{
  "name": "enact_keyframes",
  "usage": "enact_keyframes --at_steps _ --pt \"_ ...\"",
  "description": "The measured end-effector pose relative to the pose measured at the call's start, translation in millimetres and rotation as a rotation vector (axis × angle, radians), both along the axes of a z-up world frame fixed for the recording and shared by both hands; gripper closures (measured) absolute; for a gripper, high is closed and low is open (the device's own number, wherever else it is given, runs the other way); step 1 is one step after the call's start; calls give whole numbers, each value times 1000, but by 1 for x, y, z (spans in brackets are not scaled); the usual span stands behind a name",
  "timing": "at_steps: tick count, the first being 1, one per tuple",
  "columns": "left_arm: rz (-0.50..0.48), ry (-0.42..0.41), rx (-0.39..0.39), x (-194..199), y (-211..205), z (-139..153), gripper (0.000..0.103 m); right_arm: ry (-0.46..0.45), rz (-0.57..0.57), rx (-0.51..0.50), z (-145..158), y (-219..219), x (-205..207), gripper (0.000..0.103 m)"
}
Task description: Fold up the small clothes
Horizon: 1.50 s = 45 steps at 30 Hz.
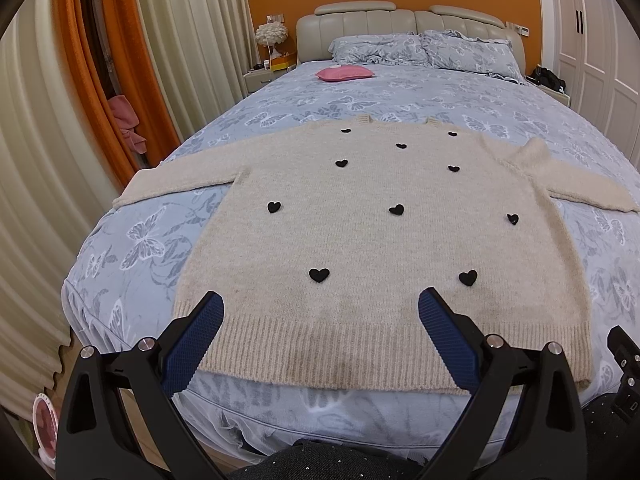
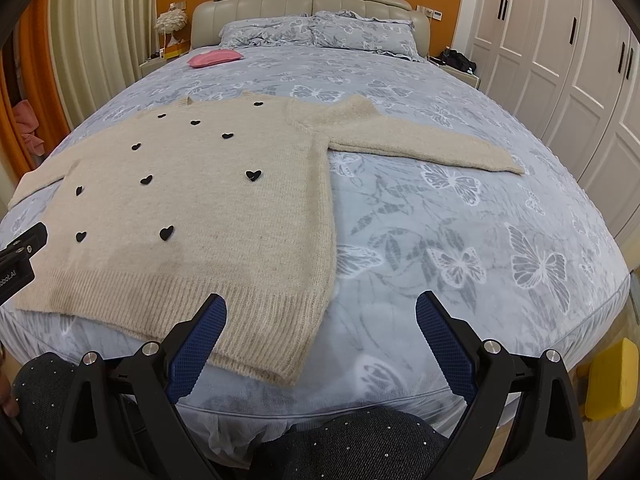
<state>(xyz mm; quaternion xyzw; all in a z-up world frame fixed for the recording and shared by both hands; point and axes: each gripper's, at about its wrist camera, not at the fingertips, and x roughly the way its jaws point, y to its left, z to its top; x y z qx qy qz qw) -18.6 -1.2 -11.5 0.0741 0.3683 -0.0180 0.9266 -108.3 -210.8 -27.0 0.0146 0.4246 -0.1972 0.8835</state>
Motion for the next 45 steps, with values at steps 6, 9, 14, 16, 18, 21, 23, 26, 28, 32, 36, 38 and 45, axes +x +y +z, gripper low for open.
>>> enact_keyframes --at_steps 6,9,14,16,18,21,23,26,28,32,36,38,45 --pt "0 0 1 0 0 0 7 -1 -1 1 0 0 0 9" --pt "0 0 2 0 0 0 7 -1 0 2 0 0 0 9" --pt "0 0 2 0 -1 0 7 -1 -1 2 0 -1 -1 9" --pt "0 0 2 0 -1 0 7 -2 -1 3 0 -1 0 9" --pt "-1 -1 3 -1 -1 0 7 -1 -1 3 0 -1 -1 9" --pt "0 0 3 -1 -1 0 7 -2 -1 3 0 -1 -1 9" --pt "0 0 3 -1 -1 -1 7 -2 -1 4 0 -1 -1 9" --pt "-1 2 5 -1 -1 0 7 -2 -1 6 0 -2 -1 9" --pt "0 1 5 -1 -1 0 7 -2 -1 6 0 -2 -1 9" --pt "-1 6 5 0 -1 0 7 -2 -1 7 0 -2 -1 9" --pt "5 27 -8 2 4 1 7 -9 -8 52 0 -7 -1 9" --pt "3 42 -31 4 7 3 7 -31 -20 133 3 -20 -2 9" --pt "17 99 -186 23 5 7 7 -81 -200 132 22 -150 47 9"
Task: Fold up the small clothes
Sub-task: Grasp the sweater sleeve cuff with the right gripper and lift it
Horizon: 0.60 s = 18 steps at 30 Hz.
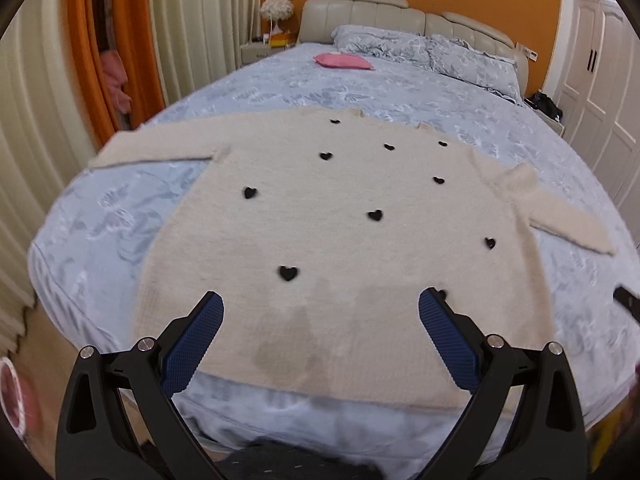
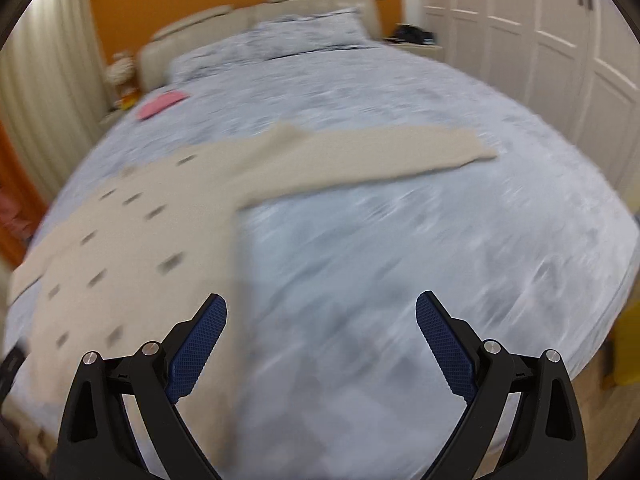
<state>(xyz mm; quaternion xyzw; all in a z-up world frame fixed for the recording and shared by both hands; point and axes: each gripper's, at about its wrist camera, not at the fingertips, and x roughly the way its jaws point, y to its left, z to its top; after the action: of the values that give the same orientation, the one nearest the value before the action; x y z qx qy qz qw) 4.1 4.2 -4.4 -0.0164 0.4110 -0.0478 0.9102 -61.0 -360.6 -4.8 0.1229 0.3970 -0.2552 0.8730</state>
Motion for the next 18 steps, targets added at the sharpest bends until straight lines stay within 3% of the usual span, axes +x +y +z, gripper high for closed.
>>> enact_keyframes --at_steps 3,7,9,13,15,16,17,18 --pt "-30 10 17 11 -21 -4 7 2 -103 29 -4 -75 32 11" --pt "-80 33 24 24 -51 -12 7 37 -222 134 -27 -168 76 29" --pt "-104 54 23 32 -66 -18 7 29 -282 187 -43 -207 95 30" --pt "-144 77 41 45 -87 -28 7 47 -414 262 -75 -265 121 32" --pt "-158 86 50 51 -92 -33 7 0 -440 256 -80 -280 125 32" --pt "-161 91 52 54 -93 -35 7 -31 -433 236 -78 -280 127 47" --pt "-161 92 53 56 -94 -37 7 -60 -396 259 -77 -282 130 88" --pt "-156 93 52 59 -93 -39 7 -78 -374 297 -77 -284 133 91"
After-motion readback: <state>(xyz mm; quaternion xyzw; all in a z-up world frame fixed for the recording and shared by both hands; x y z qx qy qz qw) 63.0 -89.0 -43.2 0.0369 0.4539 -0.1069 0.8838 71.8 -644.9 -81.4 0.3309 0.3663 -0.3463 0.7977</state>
